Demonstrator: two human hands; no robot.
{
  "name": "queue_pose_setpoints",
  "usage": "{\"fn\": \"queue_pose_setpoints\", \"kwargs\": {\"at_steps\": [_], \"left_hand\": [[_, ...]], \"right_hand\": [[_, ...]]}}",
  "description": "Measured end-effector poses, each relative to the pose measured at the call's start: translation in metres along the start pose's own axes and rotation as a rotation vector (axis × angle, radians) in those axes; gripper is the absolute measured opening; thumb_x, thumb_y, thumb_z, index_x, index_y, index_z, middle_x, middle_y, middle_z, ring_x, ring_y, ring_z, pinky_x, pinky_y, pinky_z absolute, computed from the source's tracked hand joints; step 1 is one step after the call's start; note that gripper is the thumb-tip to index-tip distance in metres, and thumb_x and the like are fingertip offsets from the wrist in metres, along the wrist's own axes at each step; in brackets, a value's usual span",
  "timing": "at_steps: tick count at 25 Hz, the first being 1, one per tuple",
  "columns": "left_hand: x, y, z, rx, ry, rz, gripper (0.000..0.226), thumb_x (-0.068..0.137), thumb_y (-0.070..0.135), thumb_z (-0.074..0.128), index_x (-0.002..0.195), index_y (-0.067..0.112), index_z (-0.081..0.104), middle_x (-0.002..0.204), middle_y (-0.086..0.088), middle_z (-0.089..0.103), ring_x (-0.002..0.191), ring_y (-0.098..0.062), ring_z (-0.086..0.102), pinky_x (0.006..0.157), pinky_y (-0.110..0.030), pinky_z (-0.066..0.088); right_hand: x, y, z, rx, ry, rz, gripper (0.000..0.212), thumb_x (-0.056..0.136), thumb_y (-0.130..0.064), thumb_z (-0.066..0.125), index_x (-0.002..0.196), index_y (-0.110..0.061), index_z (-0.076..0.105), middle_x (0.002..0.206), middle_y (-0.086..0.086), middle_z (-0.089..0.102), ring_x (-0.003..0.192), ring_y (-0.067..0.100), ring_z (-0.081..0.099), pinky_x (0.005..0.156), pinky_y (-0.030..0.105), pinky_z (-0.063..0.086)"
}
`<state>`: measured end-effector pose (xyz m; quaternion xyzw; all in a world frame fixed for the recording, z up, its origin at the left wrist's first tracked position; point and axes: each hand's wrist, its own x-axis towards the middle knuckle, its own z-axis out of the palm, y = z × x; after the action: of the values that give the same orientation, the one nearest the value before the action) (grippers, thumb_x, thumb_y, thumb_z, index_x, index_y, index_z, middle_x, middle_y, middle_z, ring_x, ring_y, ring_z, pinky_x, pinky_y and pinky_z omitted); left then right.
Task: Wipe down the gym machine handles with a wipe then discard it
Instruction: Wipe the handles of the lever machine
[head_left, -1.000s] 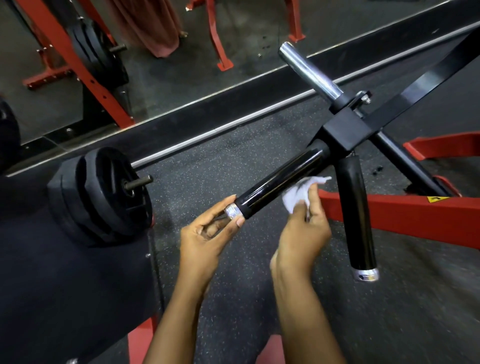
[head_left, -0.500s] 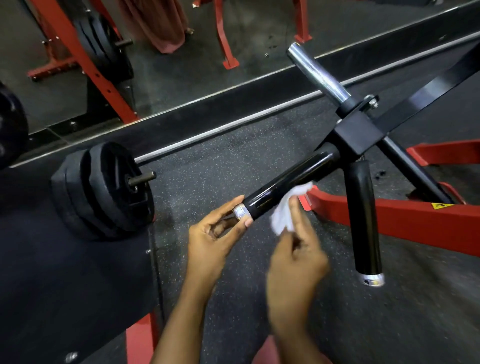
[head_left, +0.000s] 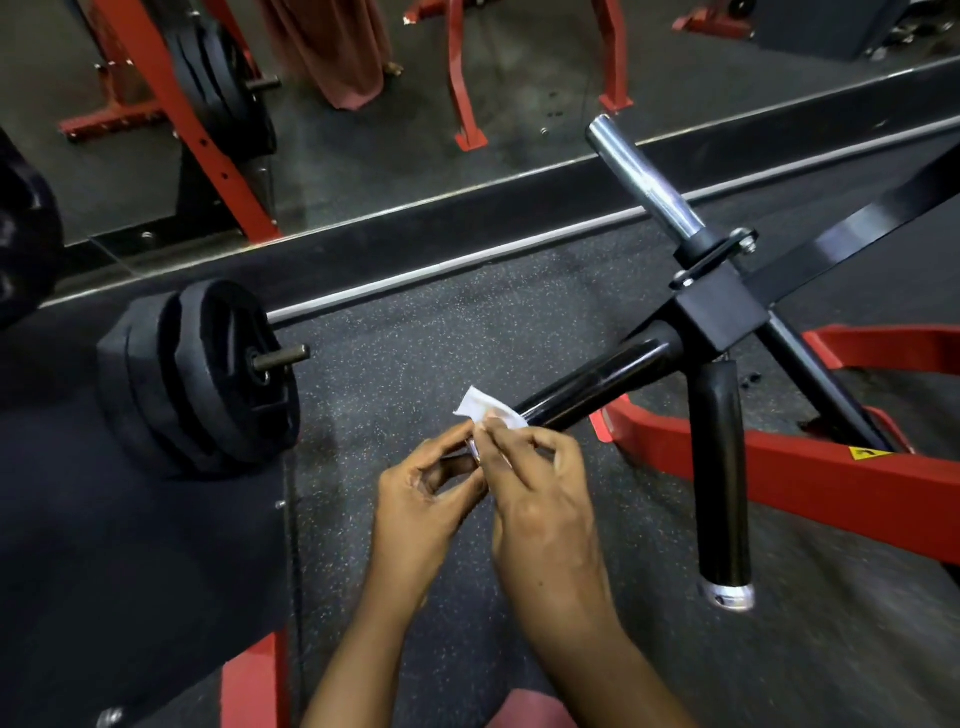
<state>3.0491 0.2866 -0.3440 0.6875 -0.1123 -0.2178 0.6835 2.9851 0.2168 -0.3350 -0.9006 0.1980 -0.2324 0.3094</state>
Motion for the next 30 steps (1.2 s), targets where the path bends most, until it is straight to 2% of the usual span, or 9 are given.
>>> {"fn": "queue_pose_setpoints", "kwargs": {"at_steps": [3, 6, 9, 11, 13, 18, 20, 23, 30], "left_hand": [[0.000, -0.001, 0.000, 0.009, 0.019, 0.010, 0.041, 0.070, -0.015, 0.066, 0.096, 0.017, 0.064, 0.083, 0.017, 0.073, 0.081, 0.002, 0.067, 0.075, -0.011, 0.051], [-0.002, -0.002, 0.000, 0.026, 0.010, 0.044, 0.039, 0.069, -0.006, 0.070, 0.098, 0.019, 0.067, 0.094, 0.016, 0.072, 0.088, -0.002, 0.068, 0.078, -0.012, 0.051], [-0.005, -0.003, 0.001, 0.004, 0.017, 0.048, 0.039, 0.070, -0.009, 0.069, 0.098, 0.017, 0.067, 0.097, 0.018, 0.071, 0.087, 0.000, 0.068, 0.072, -0.008, 0.049], [-0.005, -0.005, 0.001, -0.007, 0.018, 0.043, 0.039, 0.070, -0.010, 0.069, 0.100, 0.016, 0.067, 0.103, 0.014, 0.070, 0.089, -0.002, 0.068, 0.072, -0.009, 0.050], [-0.005, -0.006, 0.001, -0.022, 0.013, 0.037, 0.038, 0.071, -0.010, 0.069, 0.100, 0.014, 0.068, 0.106, 0.006, 0.070, 0.091, -0.006, 0.068, 0.073, -0.012, 0.051], [-0.003, -0.007, 0.001, -0.039, 0.001, 0.048, 0.039, 0.070, -0.013, 0.067, 0.099, 0.012, 0.068, 0.100, -0.005, 0.072, 0.088, -0.006, 0.068, 0.072, -0.013, 0.051], [-0.003, -0.007, 0.000, -0.039, 0.000, 0.055, 0.038, 0.069, -0.012, 0.068, 0.099, 0.013, 0.068, 0.098, -0.006, 0.072, 0.088, -0.006, 0.069, 0.072, -0.012, 0.051], [-0.004, -0.007, -0.001, -0.043, 0.002, 0.046, 0.039, 0.070, -0.010, 0.069, 0.100, 0.015, 0.068, 0.099, -0.004, 0.072, 0.089, -0.009, 0.069, 0.072, -0.013, 0.051], [-0.004, -0.009, 0.001, -0.041, 0.025, 0.058, 0.039, 0.070, -0.011, 0.069, 0.096, 0.019, 0.068, 0.098, 0.001, 0.072, 0.088, -0.006, 0.069, 0.071, -0.013, 0.051]], "right_hand": [[0.020, 0.017, -0.030, -0.140, -0.050, -0.126, 0.040, 0.075, -0.002, 0.054, 0.114, -0.006, 0.063, 0.111, 0.006, 0.066, 0.103, 0.007, 0.041, 0.086, 0.018, 0.042], [0.067, 0.036, -0.077, -0.401, -0.148, -0.237, 0.044, 0.074, 0.001, 0.048, 0.116, -0.003, 0.060, 0.114, 0.010, 0.064, 0.103, 0.021, 0.047, 0.081, 0.029, 0.050], [0.091, 0.040, -0.097, -0.707, -0.498, -0.247, 0.032, 0.091, -0.008, 0.039, 0.122, -0.009, 0.050, 0.122, 0.006, 0.053, 0.107, 0.022, 0.046, 0.093, 0.029, 0.040], [0.089, 0.036, -0.095, -0.812, -0.545, -0.291, 0.023, 0.094, -0.013, 0.039, 0.113, -0.008, 0.052, 0.112, 0.007, 0.055, 0.098, 0.022, 0.047, 0.085, 0.028, 0.037], [0.084, 0.025, -0.084, -0.830, -0.473, -0.284, 0.013, 0.090, -0.012, 0.049, 0.096, -0.006, 0.058, 0.093, 0.010, 0.057, 0.085, 0.023, 0.048, 0.071, 0.029, 0.035], [0.069, -0.004, -0.053, -0.723, -0.563, -0.399, 0.048, 0.078, -0.006, 0.016, 0.074, -0.004, 0.063, 0.073, 0.013, 0.057, 0.072, 0.027, 0.048, 0.060, 0.033, 0.031], [0.071, 0.004, -0.063, -0.642, -0.574, -0.451, 0.039, 0.091, -0.008, 0.021, 0.096, -0.007, 0.059, 0.096, 0.010, 0.056, 0.091, 0.025, 0.046, 0.071, 0.032, 0.038], [0.097, 0.026, -0.093, -0.658, -0.619, -0.285, 0.022, 0.094, -0.010, 0.038, 0.111, -0.012, 0.051, 0.112, 0.005, 0.050, 0.104, 0.021, 0.041, 0.086, 0.030, 0.044], [0.073, 0.003, -0.074, -0.759, -0.555, -0.235, 0.024, 0.096, -0.008, 0.031, 0.104, -0.006, 0.053, 0.106, 0.011, 0.052, 0.100, 0.026, 0.042, 0.073, 0.029, 0.025]]}}
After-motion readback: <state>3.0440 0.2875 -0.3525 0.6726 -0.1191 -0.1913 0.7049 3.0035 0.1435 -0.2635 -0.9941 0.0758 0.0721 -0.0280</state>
